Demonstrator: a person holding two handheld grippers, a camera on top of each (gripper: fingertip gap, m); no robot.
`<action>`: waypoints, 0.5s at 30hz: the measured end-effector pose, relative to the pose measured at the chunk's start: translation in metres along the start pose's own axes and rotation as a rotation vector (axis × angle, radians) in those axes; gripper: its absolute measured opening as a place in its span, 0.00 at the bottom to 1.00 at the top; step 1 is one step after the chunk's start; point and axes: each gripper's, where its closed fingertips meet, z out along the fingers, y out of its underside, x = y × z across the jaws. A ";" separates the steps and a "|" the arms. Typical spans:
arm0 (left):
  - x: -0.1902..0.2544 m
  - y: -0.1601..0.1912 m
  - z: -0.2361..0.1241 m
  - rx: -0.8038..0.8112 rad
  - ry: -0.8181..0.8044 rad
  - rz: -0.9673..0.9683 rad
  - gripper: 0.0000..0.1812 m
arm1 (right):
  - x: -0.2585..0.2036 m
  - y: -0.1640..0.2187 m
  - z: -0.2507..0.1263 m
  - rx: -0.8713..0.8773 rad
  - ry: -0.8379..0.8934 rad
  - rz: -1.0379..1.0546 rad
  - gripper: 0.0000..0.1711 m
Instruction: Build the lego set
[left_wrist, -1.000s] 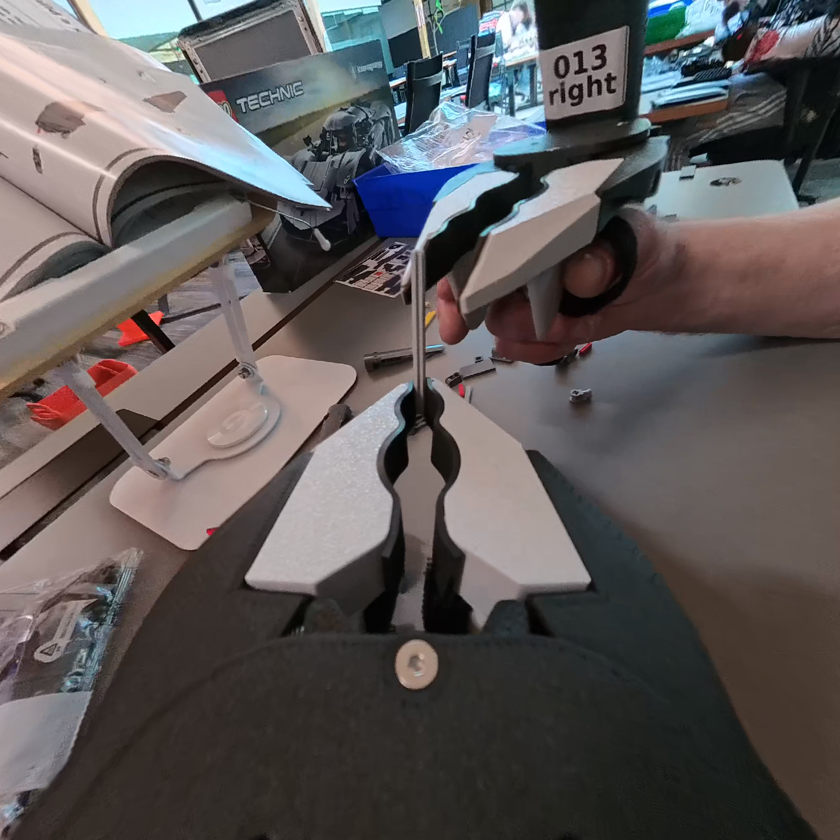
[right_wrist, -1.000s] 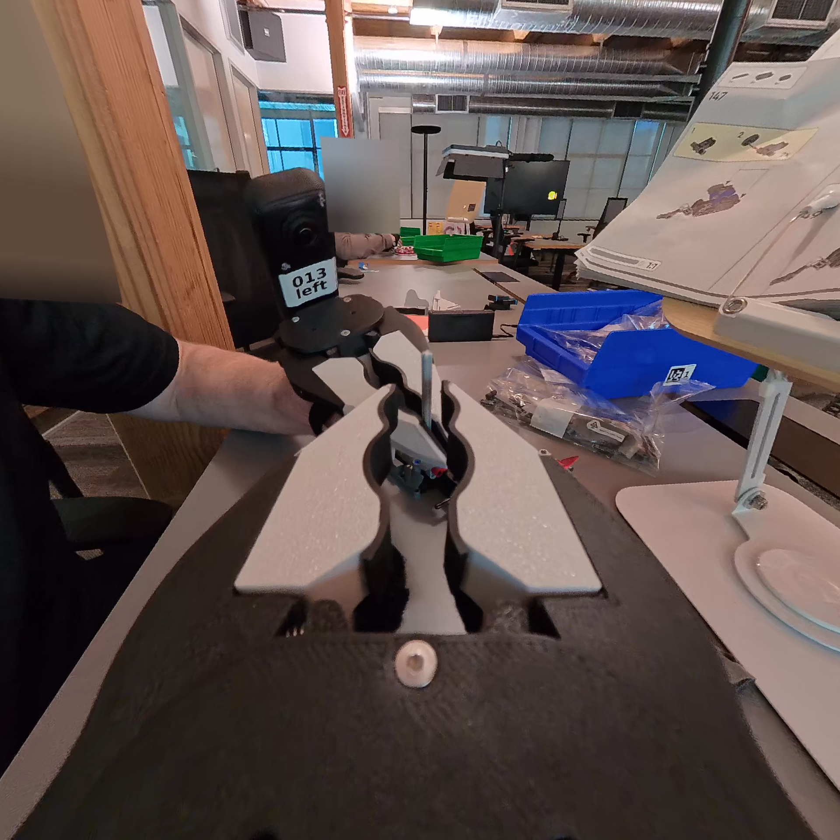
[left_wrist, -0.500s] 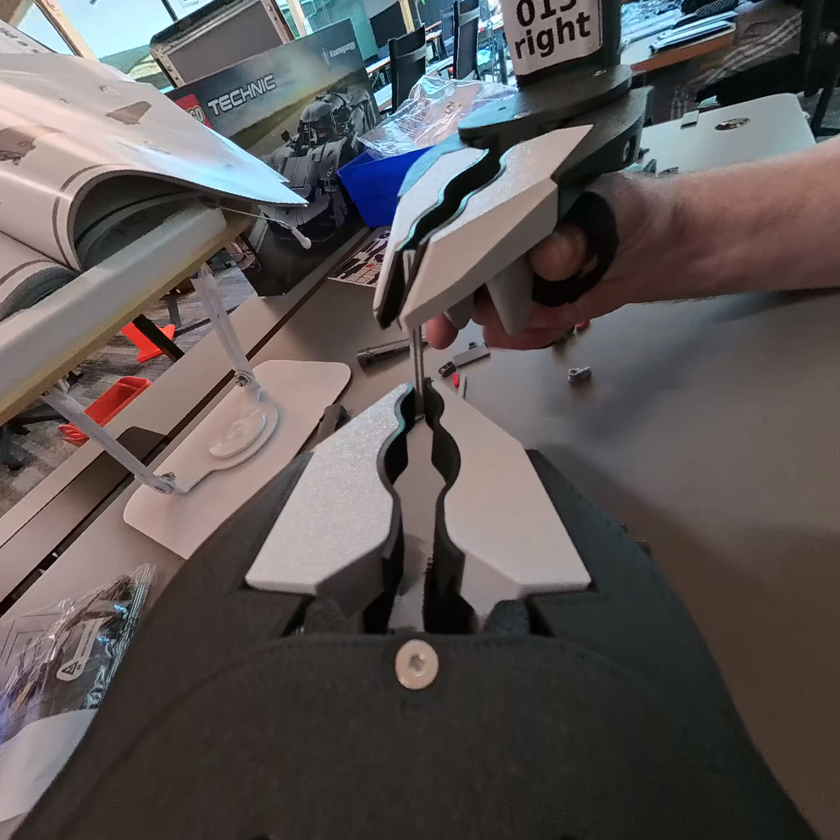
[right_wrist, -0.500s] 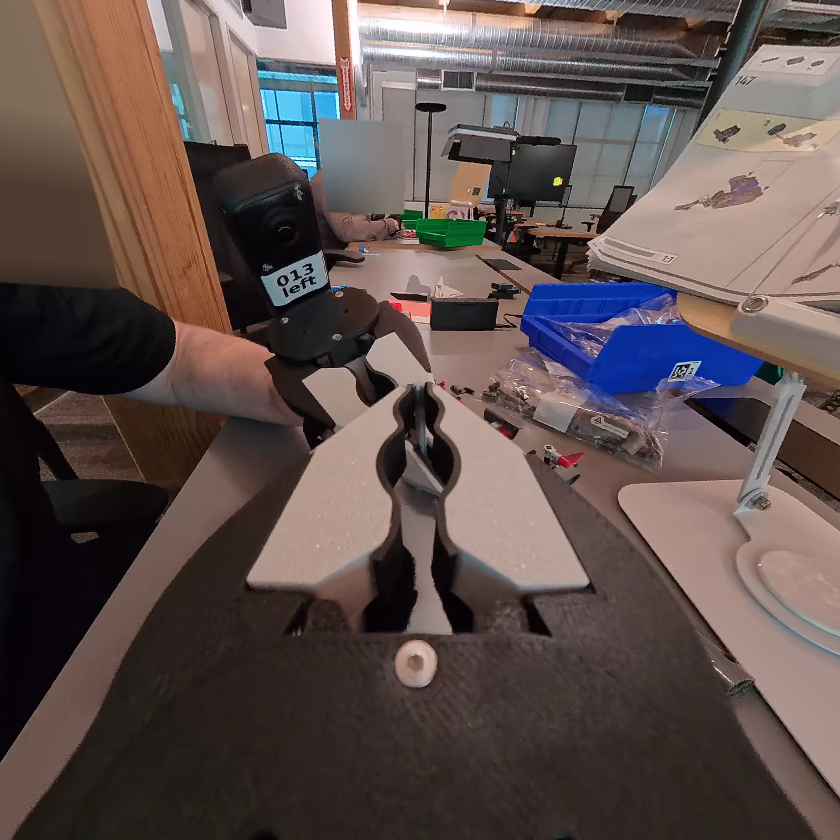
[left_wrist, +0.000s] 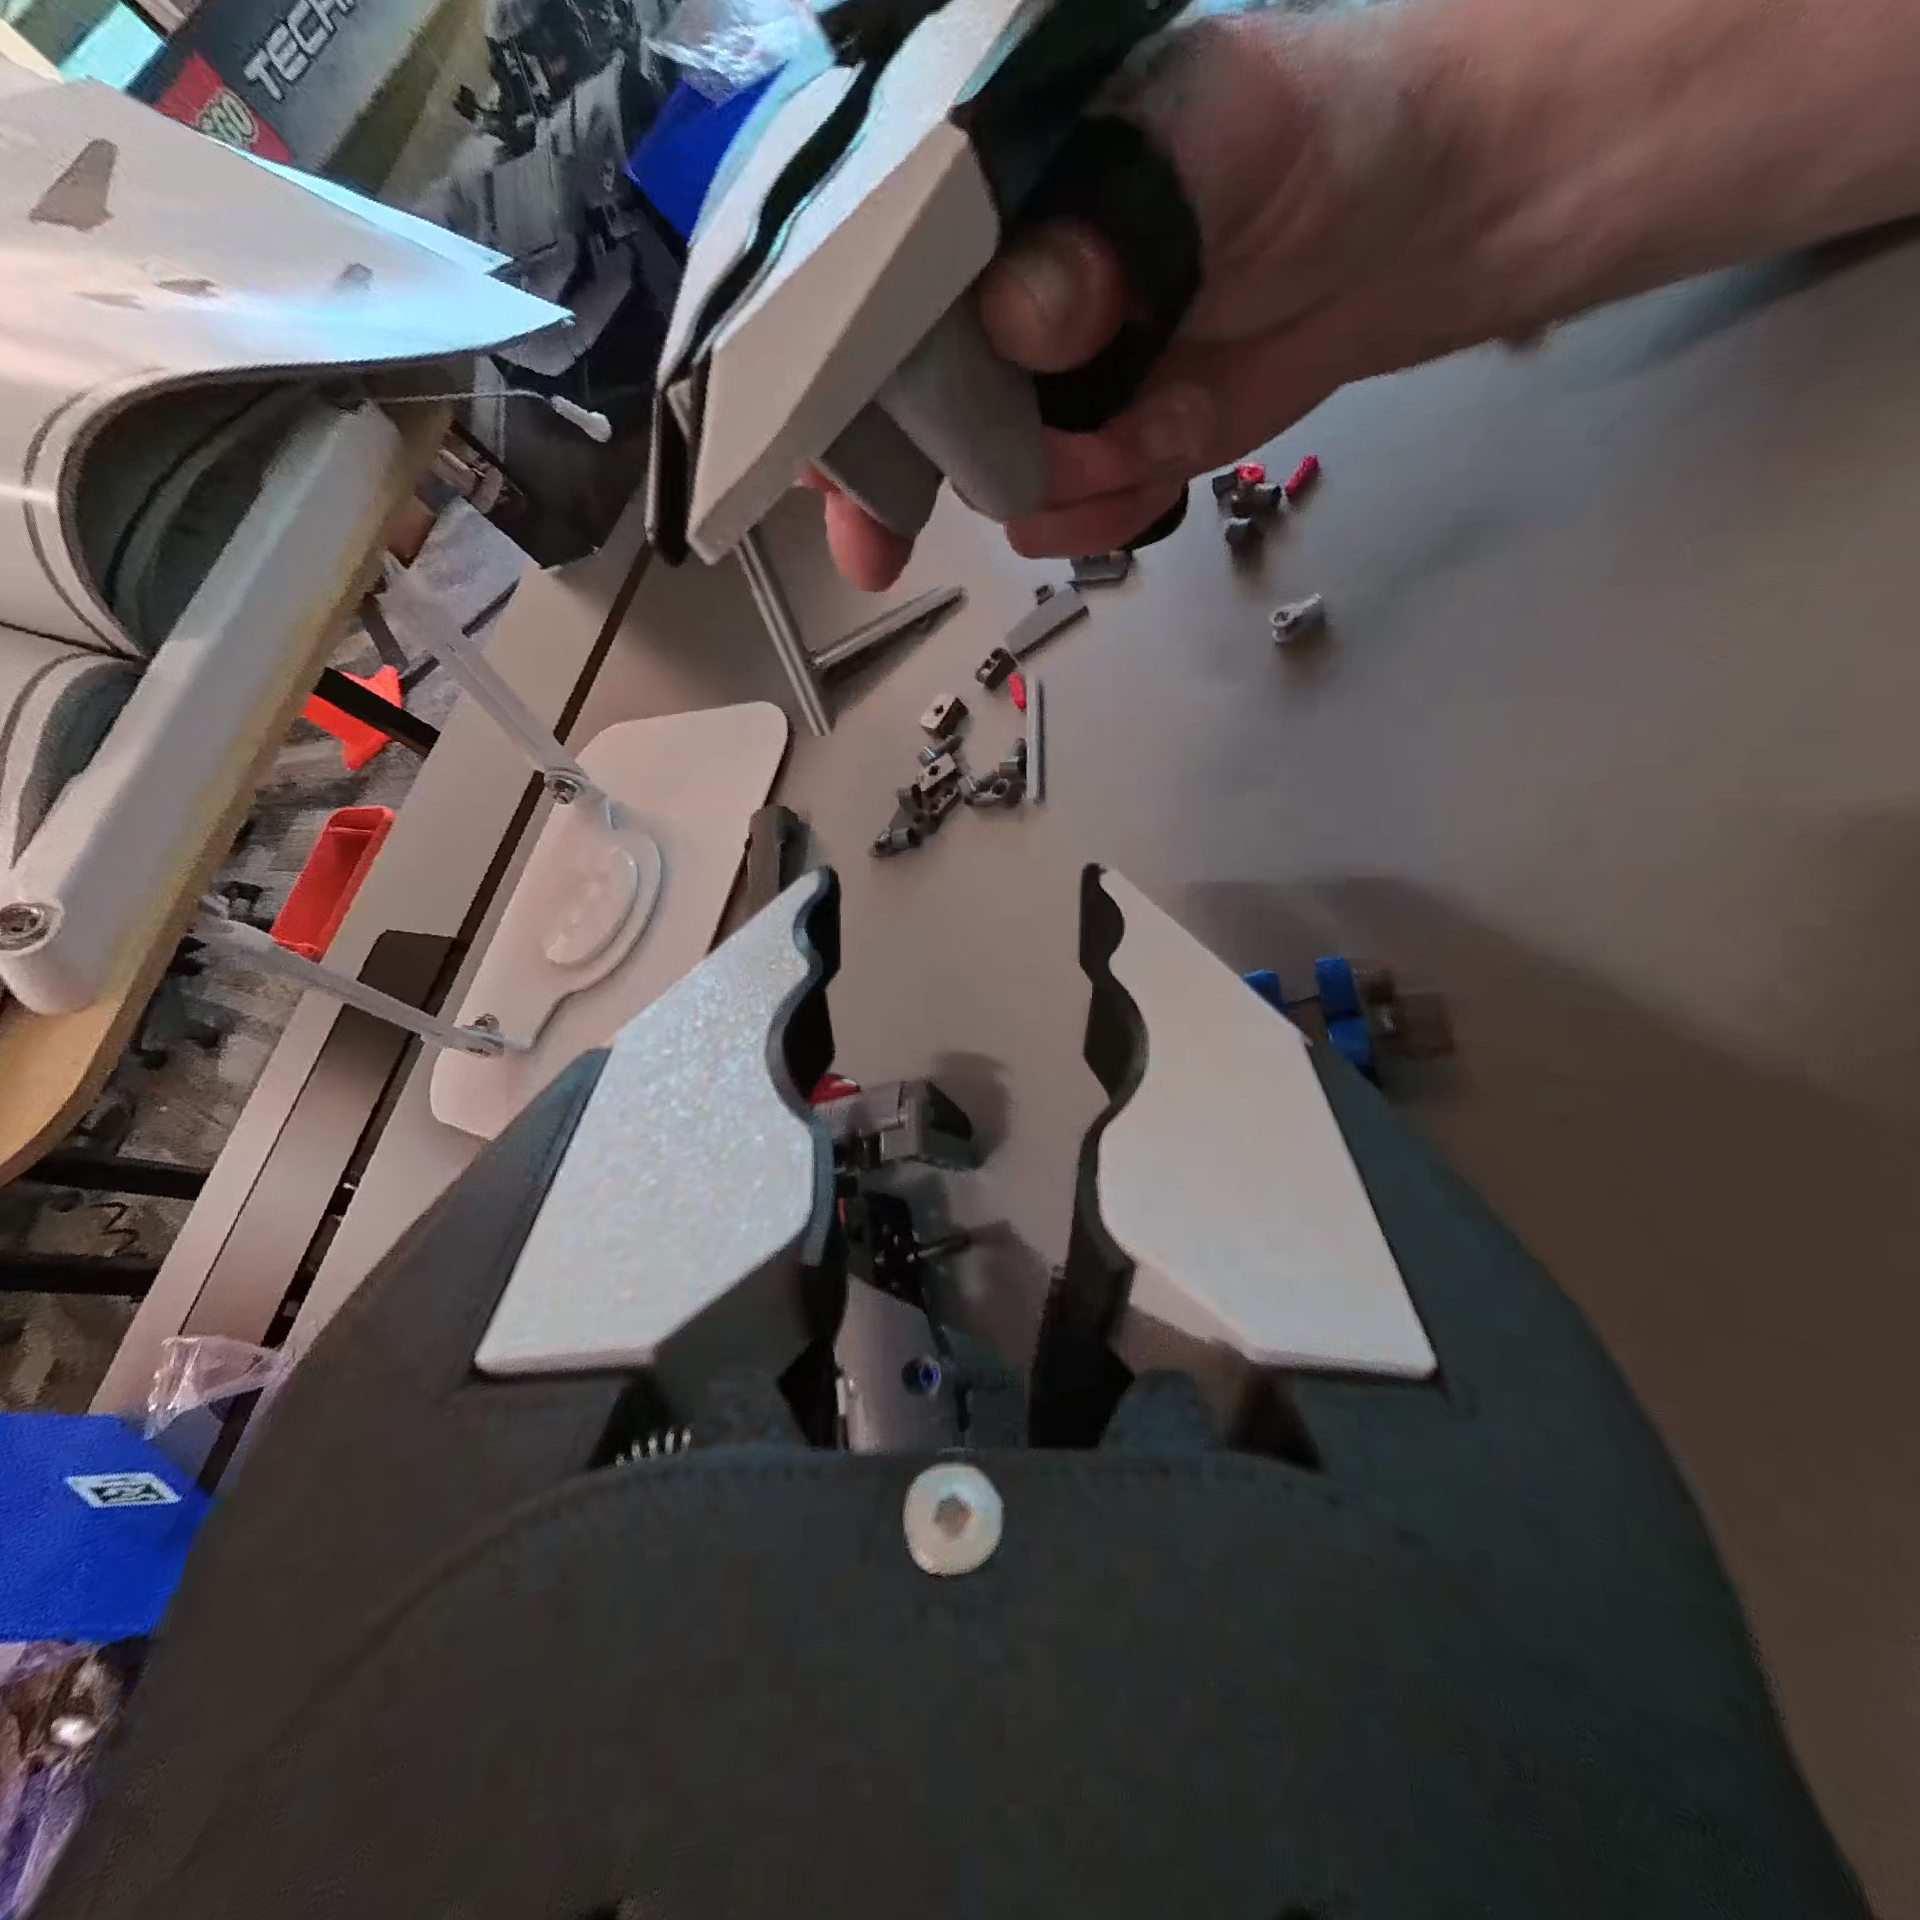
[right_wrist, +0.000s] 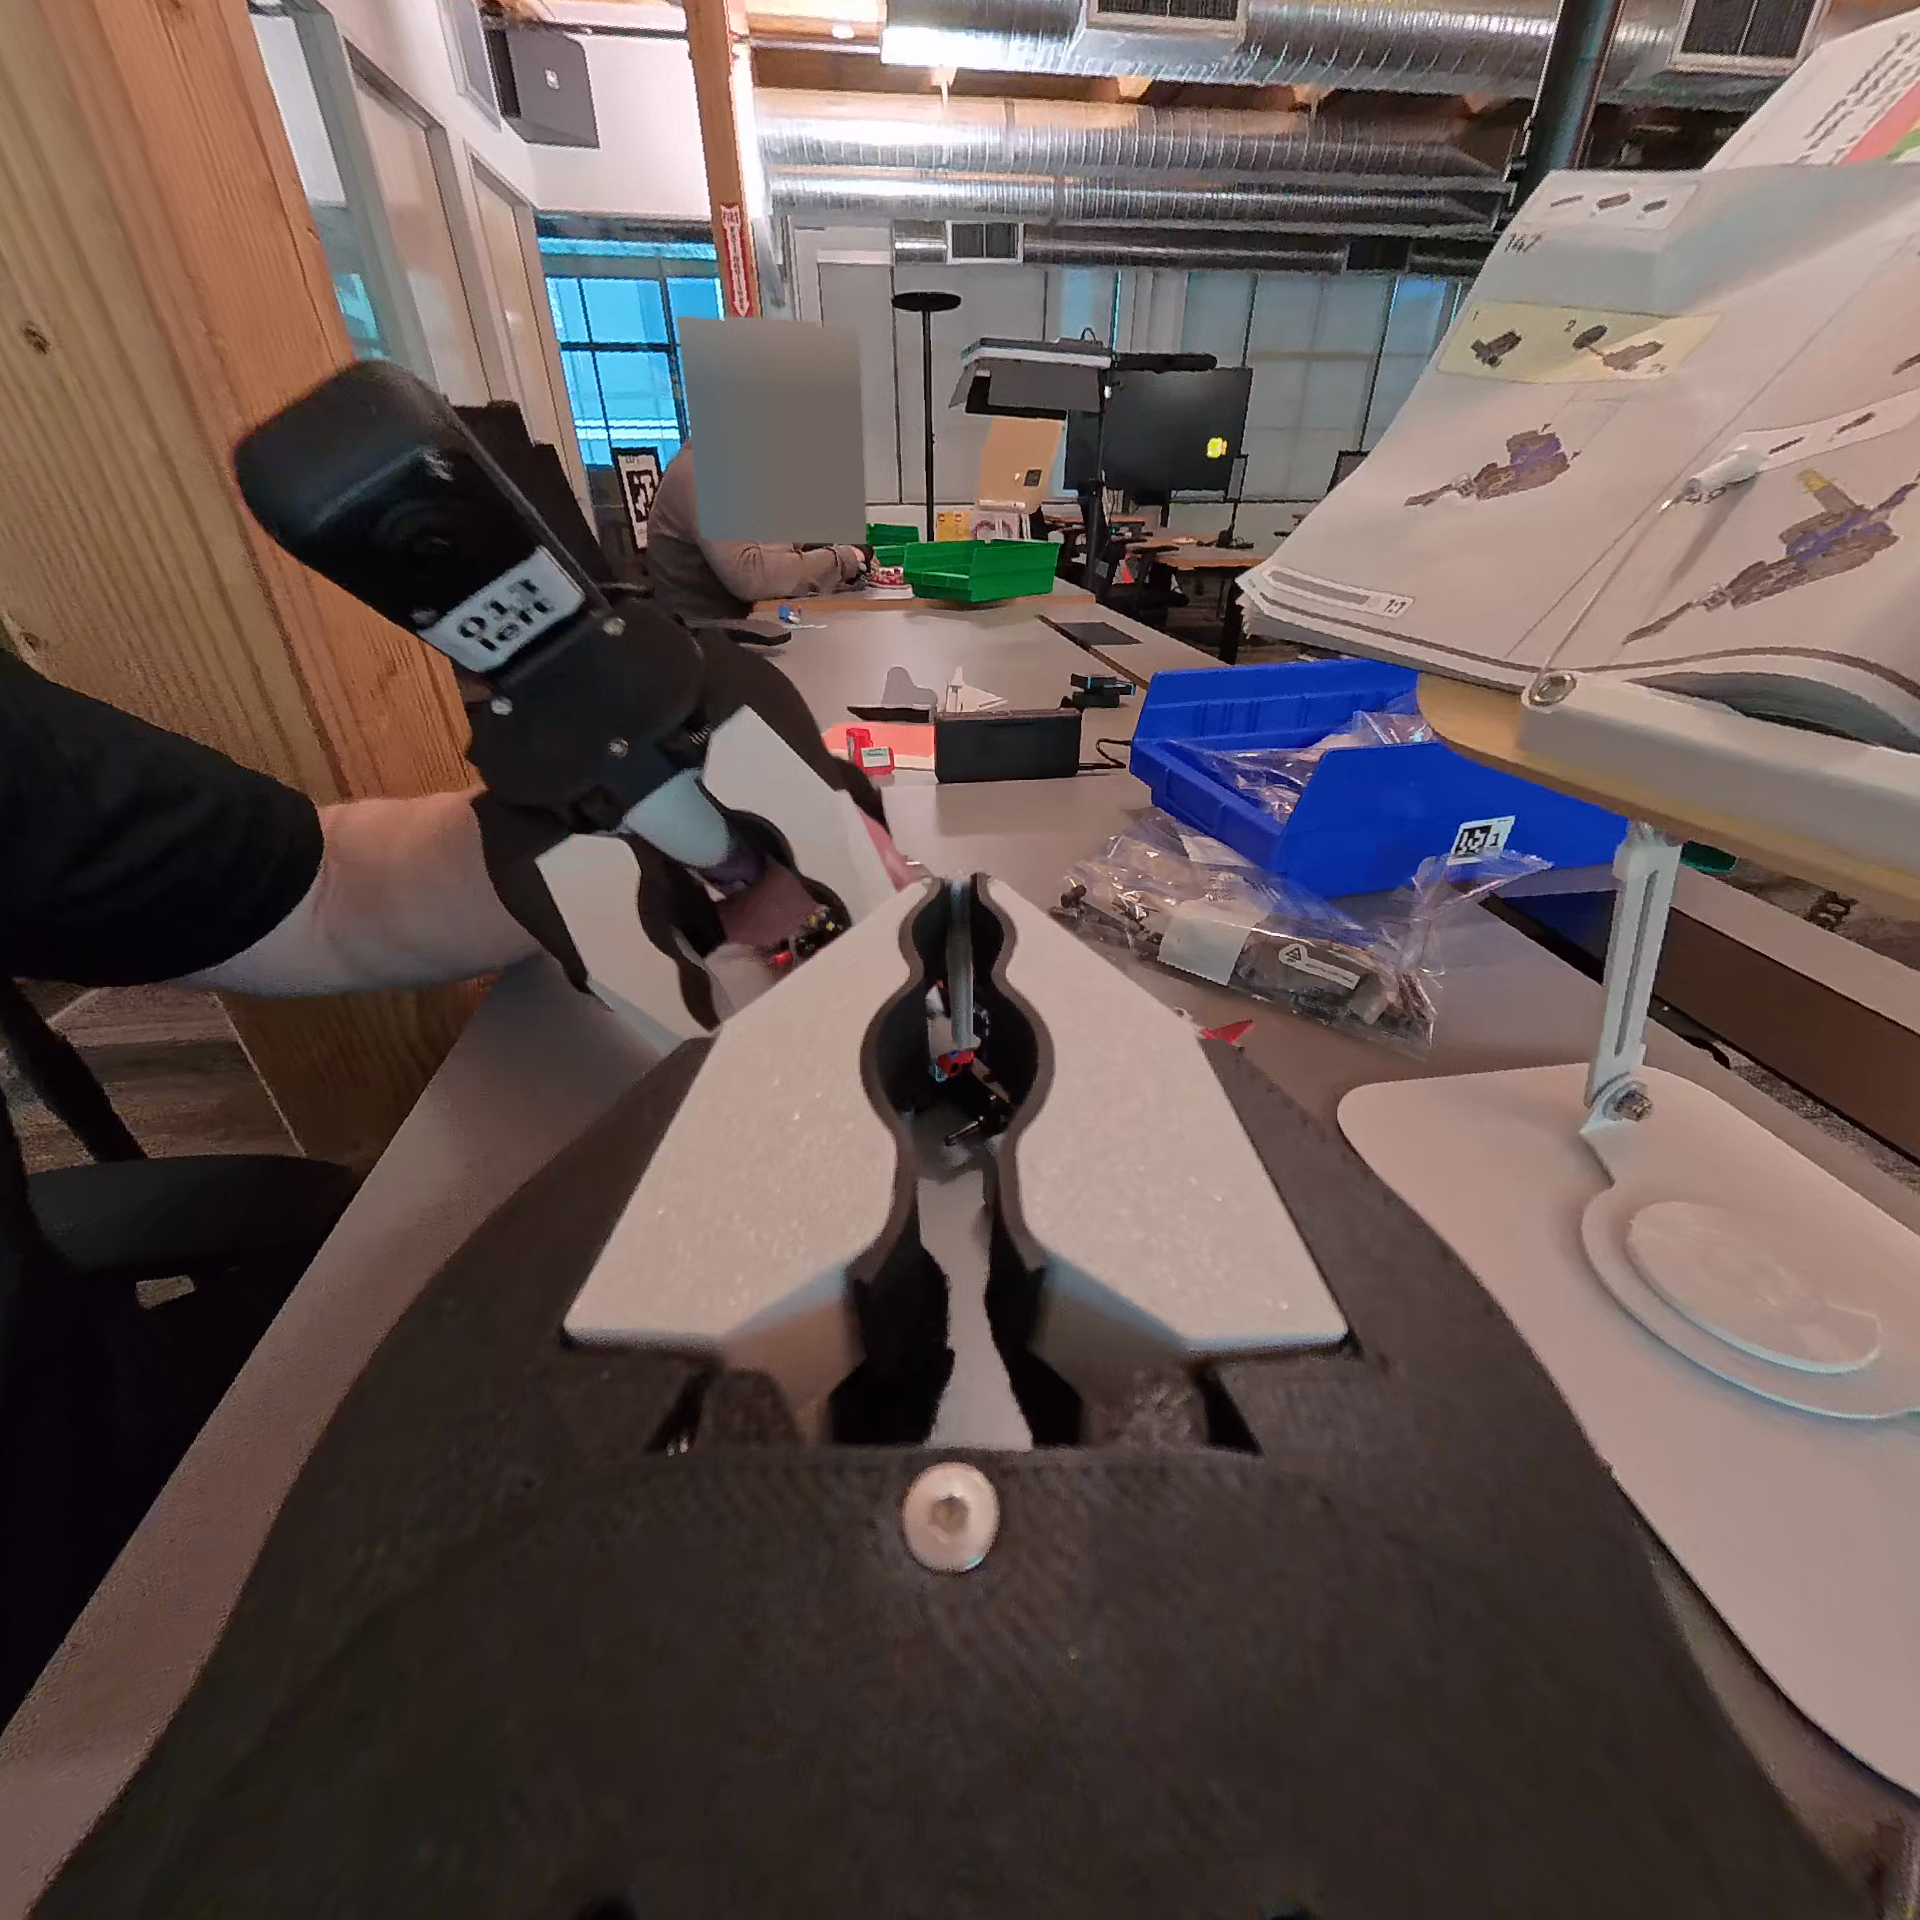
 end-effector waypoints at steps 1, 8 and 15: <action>0.002 0.000 -0.003 -0.012 0.000 0.012 0.25 | 0.001 0.002 0.000 -0.008 0.002 -0.002 0.00; 0.042 0.013 -0.020 -0.081 0.081 -0.001 0.29 | -0.001 0.010 0.003 -0.065 0.003 -0.038 0.00; 0.071 0.035 -0.016 -0.163 0.117 -0.009 0.33 | -0.003 0.023 0.007 -0.124 -0.012 -0.044 0.00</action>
